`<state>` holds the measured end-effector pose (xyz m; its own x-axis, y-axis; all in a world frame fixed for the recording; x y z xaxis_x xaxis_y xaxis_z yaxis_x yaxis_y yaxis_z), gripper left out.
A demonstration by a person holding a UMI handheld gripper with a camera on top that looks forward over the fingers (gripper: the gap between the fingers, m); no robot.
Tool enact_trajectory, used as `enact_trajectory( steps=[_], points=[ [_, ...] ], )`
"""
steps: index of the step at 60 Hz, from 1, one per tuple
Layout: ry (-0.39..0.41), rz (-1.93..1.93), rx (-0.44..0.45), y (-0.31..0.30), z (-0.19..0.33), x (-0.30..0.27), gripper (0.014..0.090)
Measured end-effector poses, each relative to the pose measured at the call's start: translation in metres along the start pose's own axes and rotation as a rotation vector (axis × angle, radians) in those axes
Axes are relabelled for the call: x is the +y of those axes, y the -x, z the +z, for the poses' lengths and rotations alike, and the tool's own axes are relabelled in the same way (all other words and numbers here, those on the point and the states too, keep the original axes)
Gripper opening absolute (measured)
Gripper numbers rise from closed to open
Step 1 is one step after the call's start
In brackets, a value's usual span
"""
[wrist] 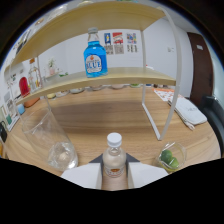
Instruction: Make me a cup of Mojito.
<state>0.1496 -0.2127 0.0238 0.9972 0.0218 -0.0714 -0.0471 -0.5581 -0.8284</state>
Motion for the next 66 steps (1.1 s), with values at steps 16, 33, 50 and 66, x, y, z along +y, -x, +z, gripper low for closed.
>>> enact_trajectory(
  steps=[16,33,50,66],
  points=[
    [0.025,-0.035,0.022,0.0,-0.006,0.008,0.0524],
    [-0.062,-0.015,0.077,0.006,-0.075,-0.042,0.0851],
    [-0.129,-0.02,0.052,0.075,-0.145,-0.089,0.085],
    [-0.102,-0.055,0.05,0.133,-0.162,-0.092,0.0851]
  ],
)
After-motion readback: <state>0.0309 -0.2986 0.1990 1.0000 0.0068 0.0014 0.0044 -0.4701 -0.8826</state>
